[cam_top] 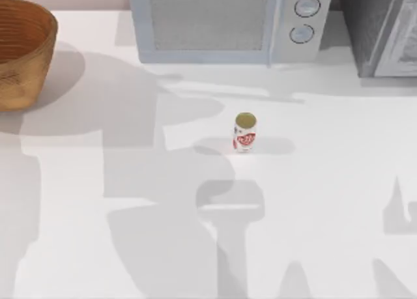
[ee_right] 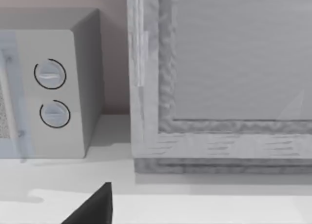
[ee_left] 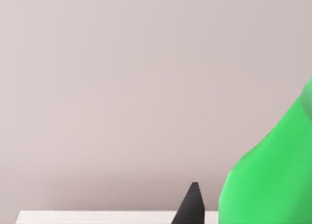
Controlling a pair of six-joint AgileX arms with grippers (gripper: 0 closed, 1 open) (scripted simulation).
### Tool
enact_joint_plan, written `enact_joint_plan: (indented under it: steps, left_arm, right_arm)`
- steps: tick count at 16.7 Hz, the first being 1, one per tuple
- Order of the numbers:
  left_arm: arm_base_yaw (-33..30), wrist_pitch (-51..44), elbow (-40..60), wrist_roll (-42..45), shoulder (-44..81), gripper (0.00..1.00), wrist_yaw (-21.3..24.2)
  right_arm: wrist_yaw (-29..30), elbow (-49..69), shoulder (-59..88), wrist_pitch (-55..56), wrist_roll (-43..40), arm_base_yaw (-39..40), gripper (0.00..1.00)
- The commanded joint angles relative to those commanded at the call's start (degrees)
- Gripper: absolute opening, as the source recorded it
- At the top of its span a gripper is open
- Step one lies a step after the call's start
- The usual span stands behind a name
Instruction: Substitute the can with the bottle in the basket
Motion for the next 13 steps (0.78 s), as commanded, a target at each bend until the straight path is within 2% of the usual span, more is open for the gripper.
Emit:
enact_joint_plan:
  steps: [11, 13]
  left_arm:
    - [0.0, 0.0, 0.0, 0.0, 0.0, 0.98, 0.0]
    - [0.0, 0.0, 0.0, 0.0, 0.0, 1.0, 0.0]
  right_arm:
    - [0.0, 0.0, 0.0, 0.0, 0.0, 0.0, 1.0]
    - [0.0, 0.0, 0.0, 0.0, 0.0, 0.0, 1.0]
